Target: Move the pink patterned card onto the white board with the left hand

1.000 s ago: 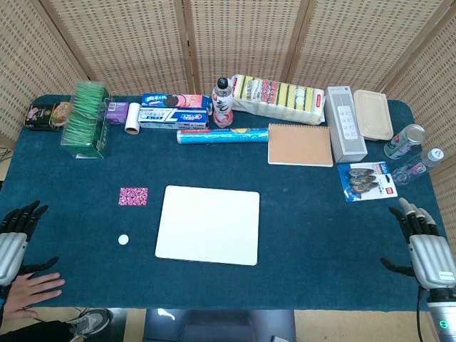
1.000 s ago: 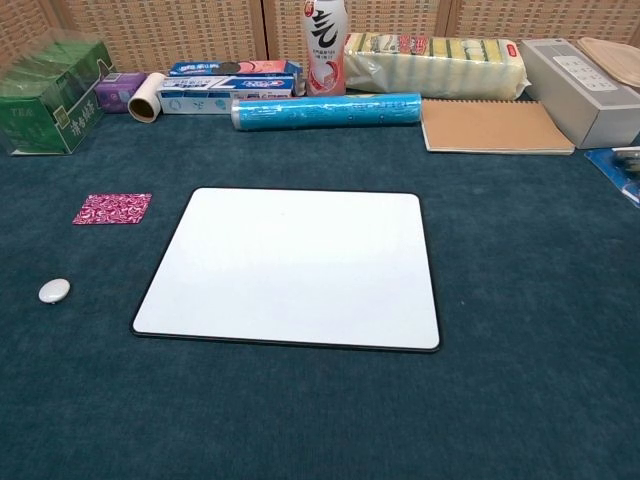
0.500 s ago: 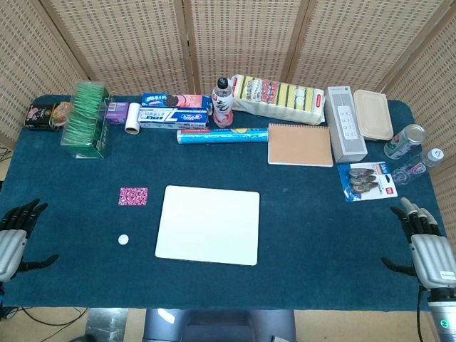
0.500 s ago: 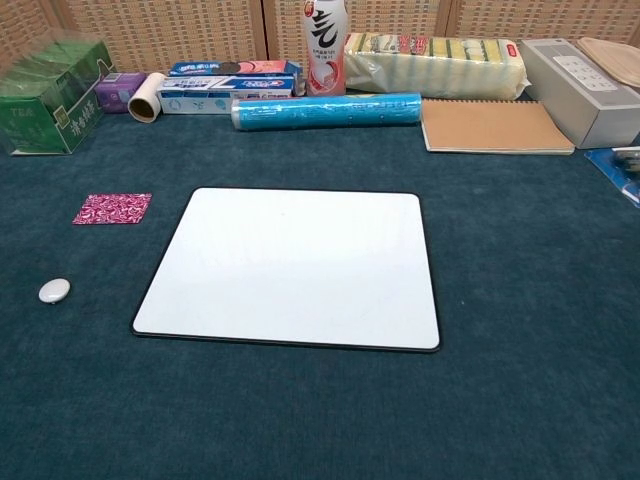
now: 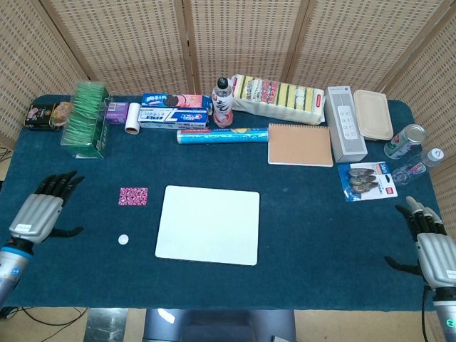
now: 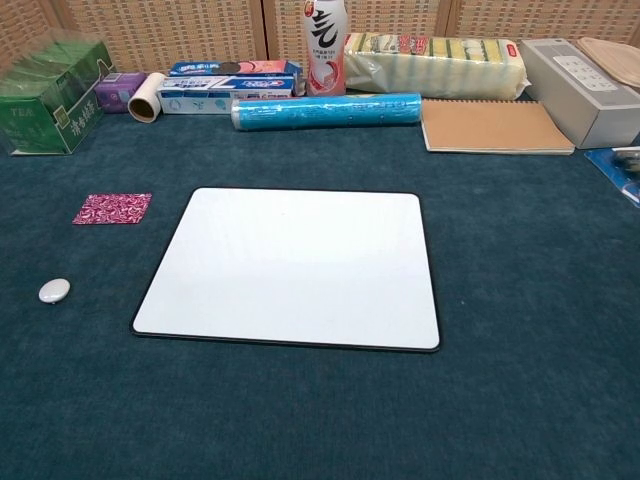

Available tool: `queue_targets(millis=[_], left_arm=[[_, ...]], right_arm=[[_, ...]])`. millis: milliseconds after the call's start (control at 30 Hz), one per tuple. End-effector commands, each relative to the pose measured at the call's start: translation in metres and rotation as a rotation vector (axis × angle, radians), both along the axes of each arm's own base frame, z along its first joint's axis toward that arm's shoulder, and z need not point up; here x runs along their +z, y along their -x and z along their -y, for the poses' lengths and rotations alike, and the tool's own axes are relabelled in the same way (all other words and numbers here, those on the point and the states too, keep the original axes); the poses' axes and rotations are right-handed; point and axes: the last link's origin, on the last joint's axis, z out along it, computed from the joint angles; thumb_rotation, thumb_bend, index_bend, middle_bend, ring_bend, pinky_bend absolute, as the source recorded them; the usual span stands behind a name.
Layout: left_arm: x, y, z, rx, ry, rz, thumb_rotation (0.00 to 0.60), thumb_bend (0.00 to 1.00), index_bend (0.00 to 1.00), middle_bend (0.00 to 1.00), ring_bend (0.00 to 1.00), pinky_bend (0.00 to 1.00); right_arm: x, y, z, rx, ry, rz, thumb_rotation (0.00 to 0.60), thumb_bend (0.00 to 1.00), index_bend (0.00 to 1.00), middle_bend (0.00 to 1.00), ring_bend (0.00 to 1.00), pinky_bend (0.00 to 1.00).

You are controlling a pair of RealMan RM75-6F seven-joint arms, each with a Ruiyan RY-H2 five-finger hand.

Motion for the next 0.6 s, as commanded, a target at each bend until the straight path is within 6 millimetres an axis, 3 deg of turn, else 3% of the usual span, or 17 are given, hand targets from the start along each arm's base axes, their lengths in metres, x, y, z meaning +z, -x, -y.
queue_targets(millis=[33, 233, 600], left_arm=[[-0.011, -0.01, -0.027, -0.014, 0.009, -0.012, 0.6, 0.13, 0.09, 0.0, 0.0, 0.02], [-0.037, -0.02, -0.056, 0.039, 0.061, -0.018, 0.6, 0.16, 0.15, 0.0, 0.0, 0.02], [-0.076, -0.039, -0.084, 0.088, 0.084, -0.041, 0.6, 0.18, 0.22, 0.0, 0.0, 0.02]], right_arm=[[0.0, 0.001, 0.001, -0.003, -0.004, 0.001, 0.6, 0.0, 0.1, 0.0, 0.0, 0.0], [0.0, 0.002, 0.003, -0.007, -0.011, 0.002, 0.6, 0.0, 0.1, 0.0, 0.0, 0.0], [-0.001, 0.003, 0.008, 0.023, 0.052, -0.07, 0.6, 0.0, 0.1, 0.0, 0.0, 0.0]])
